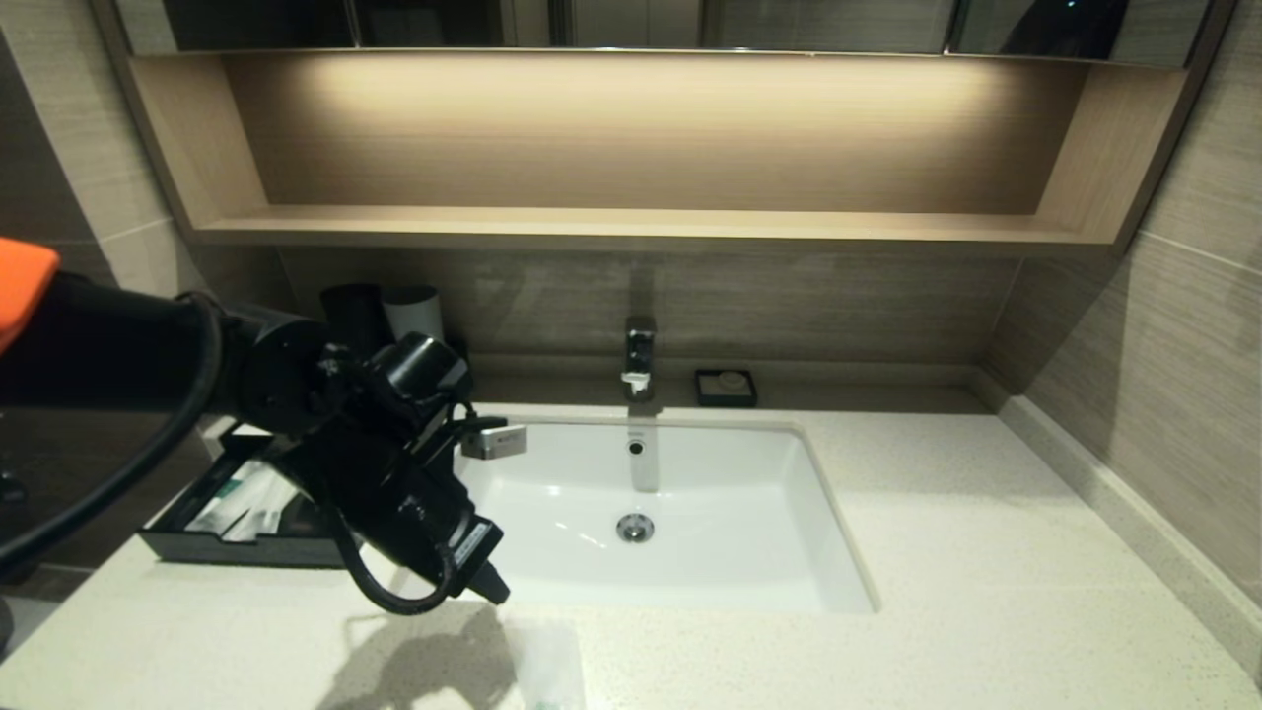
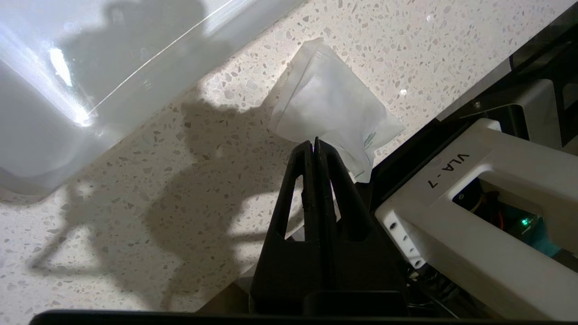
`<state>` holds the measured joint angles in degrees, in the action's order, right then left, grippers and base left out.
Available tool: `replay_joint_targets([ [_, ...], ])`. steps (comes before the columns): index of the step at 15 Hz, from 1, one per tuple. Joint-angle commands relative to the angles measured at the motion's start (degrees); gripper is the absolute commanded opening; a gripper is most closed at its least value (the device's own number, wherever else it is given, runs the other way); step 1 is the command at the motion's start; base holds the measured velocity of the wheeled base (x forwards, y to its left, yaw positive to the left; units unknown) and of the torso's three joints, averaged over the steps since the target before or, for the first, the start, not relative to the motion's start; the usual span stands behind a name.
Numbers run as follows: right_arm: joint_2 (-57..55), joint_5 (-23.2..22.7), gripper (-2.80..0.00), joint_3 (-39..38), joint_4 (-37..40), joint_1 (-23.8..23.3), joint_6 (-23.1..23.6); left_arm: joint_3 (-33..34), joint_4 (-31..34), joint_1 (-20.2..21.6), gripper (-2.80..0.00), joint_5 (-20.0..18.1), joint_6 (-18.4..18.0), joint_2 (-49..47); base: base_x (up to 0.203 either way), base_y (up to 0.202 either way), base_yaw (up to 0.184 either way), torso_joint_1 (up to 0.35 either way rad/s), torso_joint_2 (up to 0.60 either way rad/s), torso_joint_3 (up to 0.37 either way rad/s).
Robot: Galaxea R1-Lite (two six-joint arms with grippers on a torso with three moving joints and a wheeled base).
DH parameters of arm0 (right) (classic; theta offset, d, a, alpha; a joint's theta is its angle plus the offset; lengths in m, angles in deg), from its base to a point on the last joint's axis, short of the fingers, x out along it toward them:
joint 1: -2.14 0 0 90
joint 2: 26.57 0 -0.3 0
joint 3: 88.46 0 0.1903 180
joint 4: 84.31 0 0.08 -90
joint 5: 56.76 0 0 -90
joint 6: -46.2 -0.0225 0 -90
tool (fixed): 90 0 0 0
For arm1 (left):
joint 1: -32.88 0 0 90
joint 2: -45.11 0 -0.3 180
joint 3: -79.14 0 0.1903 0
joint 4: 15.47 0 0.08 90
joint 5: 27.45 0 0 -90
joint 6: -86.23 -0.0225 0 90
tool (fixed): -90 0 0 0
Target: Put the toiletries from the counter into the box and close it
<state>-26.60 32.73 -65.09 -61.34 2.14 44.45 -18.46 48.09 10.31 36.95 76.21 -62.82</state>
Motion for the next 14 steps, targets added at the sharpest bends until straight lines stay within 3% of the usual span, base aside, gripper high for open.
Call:
replay_joint_targets([
  [1,-0.1,0.0,-2.80,0.0,0.0,0.0,0.0,-0.5,1.1,0.0,-2.80,-0.2,0.0,-1.3,0.000,0.000,0.000,0.000,0.00,0.000],
  [7,-0.1,0.0,-2.80,0.0,0.0,0.0,0.0,-0.9,1.2,1.7,-2.80,-0.2,-1.2,-5.6,0.000,0.000,0.000,0.000,0.00,0.000],
  [8,-0.1,0.0,-2.80,0.0,0.0,0.0,0.0,-1.0,1.2,1.6,0.00,-0.4,-1.9,-5.6,0.000,0.000,0.000,0.000,0.00,0.000],
  [14,-0.1,0.0,-2.80,0.0,0.0,0.0,0.0,-1.1,2.2,1.6,0.00,-0.9,-5.5,-7.0,0.000,0.000,0.000,0.000,0.00,0.000],
])
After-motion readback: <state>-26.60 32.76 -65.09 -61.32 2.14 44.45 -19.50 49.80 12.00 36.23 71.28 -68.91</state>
